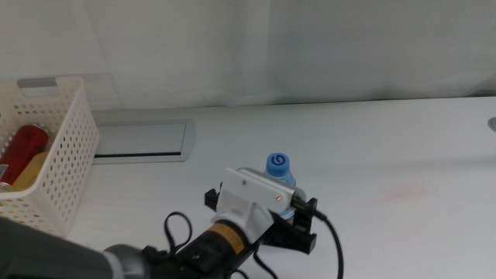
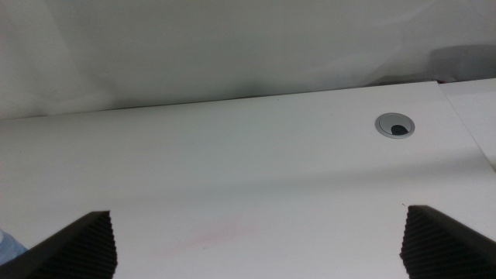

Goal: Use arms to grab the bottles and put them into the dustbin to the left of the table.

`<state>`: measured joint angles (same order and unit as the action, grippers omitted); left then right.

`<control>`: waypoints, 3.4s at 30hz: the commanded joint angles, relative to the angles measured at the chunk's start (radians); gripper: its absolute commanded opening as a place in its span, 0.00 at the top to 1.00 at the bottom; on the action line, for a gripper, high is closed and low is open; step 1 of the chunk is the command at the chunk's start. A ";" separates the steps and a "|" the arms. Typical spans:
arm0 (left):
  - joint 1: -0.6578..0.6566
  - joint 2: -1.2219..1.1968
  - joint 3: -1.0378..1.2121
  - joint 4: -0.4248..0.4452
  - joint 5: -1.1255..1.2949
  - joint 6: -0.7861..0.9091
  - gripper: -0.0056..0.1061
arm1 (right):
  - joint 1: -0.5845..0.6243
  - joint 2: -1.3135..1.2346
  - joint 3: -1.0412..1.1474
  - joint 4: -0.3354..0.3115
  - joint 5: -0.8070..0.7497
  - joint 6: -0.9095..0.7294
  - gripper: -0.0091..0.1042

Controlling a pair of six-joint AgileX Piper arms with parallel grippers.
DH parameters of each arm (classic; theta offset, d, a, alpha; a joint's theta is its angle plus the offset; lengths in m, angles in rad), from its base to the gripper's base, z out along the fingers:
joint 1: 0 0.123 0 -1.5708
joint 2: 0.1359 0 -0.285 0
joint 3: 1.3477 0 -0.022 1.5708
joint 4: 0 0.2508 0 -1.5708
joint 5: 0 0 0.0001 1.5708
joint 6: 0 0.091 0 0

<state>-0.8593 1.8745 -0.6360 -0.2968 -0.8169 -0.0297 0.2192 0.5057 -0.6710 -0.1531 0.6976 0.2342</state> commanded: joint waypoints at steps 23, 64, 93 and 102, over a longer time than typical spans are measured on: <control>0.033 0.130 -0.173 -0.059 0.131 -0.017 0.97 | -0.007 -0.002 0.047 -0.007 -0.136 -0.046 0.01; 0.236 -0.220 -0.309 -0.058 0.459 0.218 0.98 | -0.007 0.000 0.594 0.114 -0.898 -0.051 0.03; 0.904 -0.658 -0.361 0.113 1.351 0.290 0.98 | -0.112 -0.256 0.594 0.114 -0.869 -0.051 0.03; 0.994 -0.666 -0.435 0.286 1.426 0.149 0.98 | -0.141 -0.480 0.594 0.114 -0.869 -0.051 0.03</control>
<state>0.1192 1.2202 -1.0505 -0.0471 0.6321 0.1737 0.0831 0.0548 -0.0821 -0.0336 -0.1745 0.1908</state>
